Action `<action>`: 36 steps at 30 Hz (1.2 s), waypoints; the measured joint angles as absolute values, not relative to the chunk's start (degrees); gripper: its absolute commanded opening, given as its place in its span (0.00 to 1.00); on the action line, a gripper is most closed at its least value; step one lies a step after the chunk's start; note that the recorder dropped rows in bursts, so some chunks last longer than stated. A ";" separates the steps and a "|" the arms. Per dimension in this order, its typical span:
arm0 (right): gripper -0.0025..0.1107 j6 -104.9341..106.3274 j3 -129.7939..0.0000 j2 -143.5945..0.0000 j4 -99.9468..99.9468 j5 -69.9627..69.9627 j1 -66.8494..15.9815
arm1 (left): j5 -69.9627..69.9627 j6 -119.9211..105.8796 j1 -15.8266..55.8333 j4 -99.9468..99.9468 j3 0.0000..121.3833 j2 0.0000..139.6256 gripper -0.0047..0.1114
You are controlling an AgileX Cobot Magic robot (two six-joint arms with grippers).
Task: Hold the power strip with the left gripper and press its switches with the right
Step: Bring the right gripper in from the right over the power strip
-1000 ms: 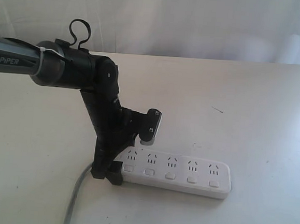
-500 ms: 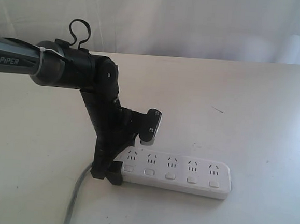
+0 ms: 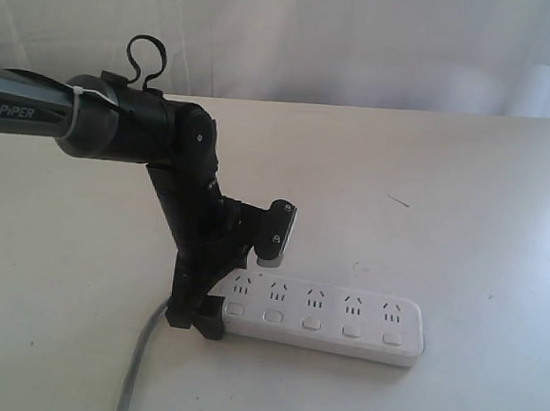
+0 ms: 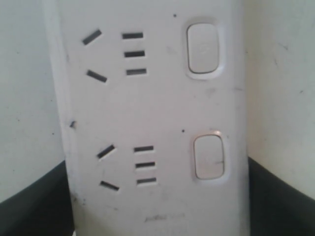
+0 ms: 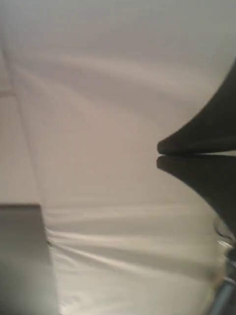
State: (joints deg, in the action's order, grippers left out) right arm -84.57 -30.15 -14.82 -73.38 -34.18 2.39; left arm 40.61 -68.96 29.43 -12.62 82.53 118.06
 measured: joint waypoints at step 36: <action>0.02 -98.61 -26.68 -77.09 -100.13 -11.00 -36.21 | 40.52 -68.96 29.43 -12.62 82.53 118.06 0.04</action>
State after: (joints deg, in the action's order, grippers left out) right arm -98.61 -26.68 -77.09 -100.13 -11.00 -36.21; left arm 40.52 -68.96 29.43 -12.62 82.53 118.06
